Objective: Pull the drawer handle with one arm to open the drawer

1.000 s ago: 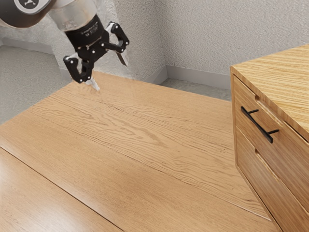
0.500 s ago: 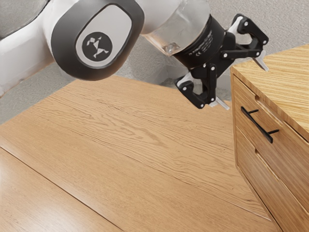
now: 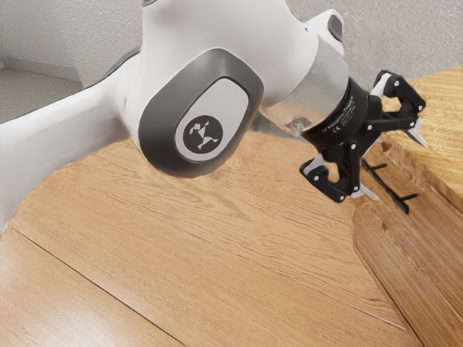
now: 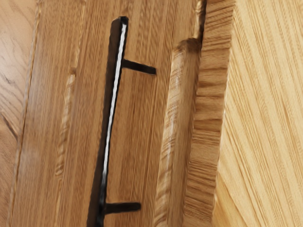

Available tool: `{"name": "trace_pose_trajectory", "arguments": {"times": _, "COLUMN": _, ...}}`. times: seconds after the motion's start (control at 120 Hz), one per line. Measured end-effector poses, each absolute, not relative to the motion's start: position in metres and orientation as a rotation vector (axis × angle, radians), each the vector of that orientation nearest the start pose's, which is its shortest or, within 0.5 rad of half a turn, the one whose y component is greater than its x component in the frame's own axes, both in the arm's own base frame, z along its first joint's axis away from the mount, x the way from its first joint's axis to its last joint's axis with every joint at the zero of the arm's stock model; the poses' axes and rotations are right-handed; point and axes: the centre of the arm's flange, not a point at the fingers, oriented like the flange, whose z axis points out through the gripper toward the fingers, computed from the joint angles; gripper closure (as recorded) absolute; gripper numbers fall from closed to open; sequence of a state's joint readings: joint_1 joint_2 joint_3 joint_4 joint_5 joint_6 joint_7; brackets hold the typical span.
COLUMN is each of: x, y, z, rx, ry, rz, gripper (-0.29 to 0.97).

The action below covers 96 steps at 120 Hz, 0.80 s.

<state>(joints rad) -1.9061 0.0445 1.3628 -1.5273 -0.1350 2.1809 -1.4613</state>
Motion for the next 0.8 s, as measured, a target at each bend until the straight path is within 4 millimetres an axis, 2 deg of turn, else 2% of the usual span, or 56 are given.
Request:
{"name": "trace_pose_trajectory", "arguments": {"times": 0.05, "x": 0.536, "y": -0.273, "z": 0.709, "rx": 2.189, "ry": 1.281, "rz": 0.394, "gripper": 0.10}}
{"name": "trace_pose_trajectory", "arguments": {"times": 0.1, "x": 0.559, "y": -0.223, "z": 0.712, "rx": 2.128, "ry": 1.384, "rz": 0.430, "gripper": 0.11}}
{"name": "trace_pose_trajectory", "arguments": {"times": 0.133, "x": 0.567, "y": -0.201, "z": 0.713, "rx": 2.098, "ry": 1.429, "rz": 0.447, "gripper": 0.12}}
{"name": "trace_pose_trajectory", "arguments": {"times": 0.175, "x": 0.571, "y": -0.186, "z": 0.716, "rx": 2.075, "ry": 1.456, "rz": 0.456, "gripper": 0.13}}
{"name": "trace_pose_trajectory", "arguments": {"times": 0.208, "x": 0.572, "y": -0.183, "z": 0.716, "rx": 2.070, "ry": 1.460, "rz": 0.454, "gripper": 0.13}}
{"name": "trace_pose_trajectory", "arguments": {"times": 0.25, "x": 0.570, "y": -0.190, "z": 0.715, "rx": 2.077, "ry": 1.449, "rz": 0.441, "gripper": 0.13}}
{"name": "trace_pose_trajectory", "arguments": {"times": 0.425, "x": 0.546, "y": -0.247, "z": 0.707, "rx": 2.166, "ry": 1.350, "rz": 0.365, "gripper": 0.14}}
{"name": "trace_pose_trajectory", "arguments": {"times": 0.542, "x": 0.528, "y": -0.271, "z": 0.704, "rx": 2.212, "ry": 1.256, "rz": 0.243, "gripper": 0.15}}
{"name": "trace_pose_trajectory", "arguments": {"times": 0.575, "x": 0.530, "y": -0.262, "z": 0.705, "rx": 2.215, "ry": 1.250, "rz": 0.228, "gripper": 0.16}}
{"name": "trace_pose_trajectory", "arguments": {"times": 0.633, "x": 0.542, "y": -0.222, "z": 0.709, "rx": 2.198, "ry": 1.301, "rz": 0.256, "gripper": 0.16}}
{"name": "trace_pose_trajectory", "arguments": {"times": 0.667, "x": 0.542, "y": -0.212, "z": 0.713, "rx": 2.199, "ry": 1.303, "rz": 0.266, "gripper": 0.16}}
{"name": "trace_pose_trajectory", "arguments": {"times": 0.725, "x": 0.523, "y": -0.200, "z": 0.727, "rx": 2.215, "ry": 1.260, "rz": 0.275, "gripper": 0.16}}
{"name": "trace_pose_trajectory", "arguments": {"times": 0.8, "x": 0.503, "y": -0.167, "z": 0.735, "rx": 2.217, "ry": 1.289, "rz": 0.327, "gripper": 0.16}}
